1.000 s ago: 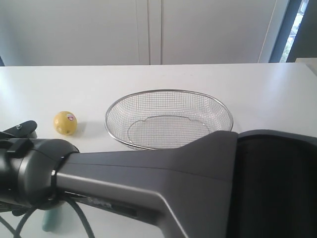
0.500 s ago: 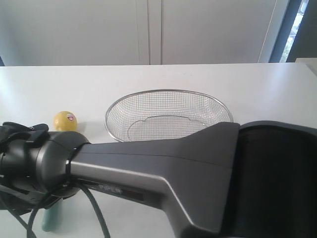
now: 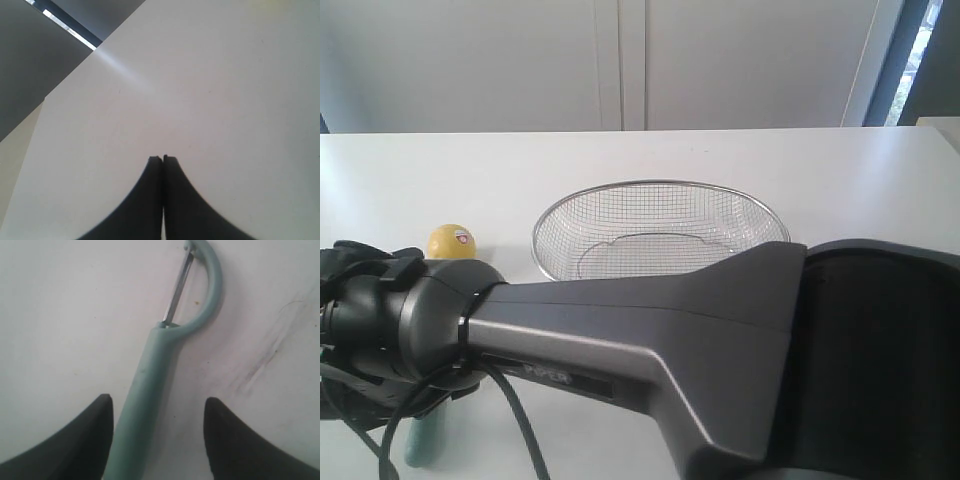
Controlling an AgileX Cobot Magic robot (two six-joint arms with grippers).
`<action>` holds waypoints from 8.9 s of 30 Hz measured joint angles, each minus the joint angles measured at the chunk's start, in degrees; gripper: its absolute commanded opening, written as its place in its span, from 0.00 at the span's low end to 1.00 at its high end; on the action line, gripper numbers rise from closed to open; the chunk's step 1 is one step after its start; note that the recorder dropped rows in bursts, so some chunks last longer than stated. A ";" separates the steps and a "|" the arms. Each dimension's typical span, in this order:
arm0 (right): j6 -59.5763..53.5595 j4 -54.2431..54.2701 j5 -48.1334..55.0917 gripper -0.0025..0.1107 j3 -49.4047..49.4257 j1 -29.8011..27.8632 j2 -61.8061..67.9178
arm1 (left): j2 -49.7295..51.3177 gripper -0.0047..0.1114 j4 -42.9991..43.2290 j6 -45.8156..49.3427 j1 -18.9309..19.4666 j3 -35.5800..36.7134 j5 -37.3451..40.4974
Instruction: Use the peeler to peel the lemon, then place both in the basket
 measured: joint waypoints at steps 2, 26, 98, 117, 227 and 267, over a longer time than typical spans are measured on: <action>-0.39 0.00 -0.13 0.48 0.00 0.00 0.00 | 0.00 0.04 0.00 0.00 0.00 0.00 0.00; -3.45 2.67 -1.16 0.48 0.00 0.00 -0.80 | 0.00 0.04 0.00 0.00 0.00 0.00 0.00; 2.29 3.02 -4.78 0.37 0.00 -1.26 3.76 | 0.00 0.04 -8.81 -32.27 0.00 0.00 2.76; 1.82 2.67 -2.87 0.02 0.02 -1.26 3.34 | 0.00 0.04 -8.81 -32.16 0.00 0.00 2.76; -35.82 2.43 -23.05 0.02 63.95 -50.43 -64.60 | 0.00 0.04 -15.00 -32.16 0.00 0.00 -0.06; -31.10 5.44 -18.19 0.02 63.95 -50.43 -64.69 | 0.00 0.04 -15.00 -28.52 0.00 0.00 -3.83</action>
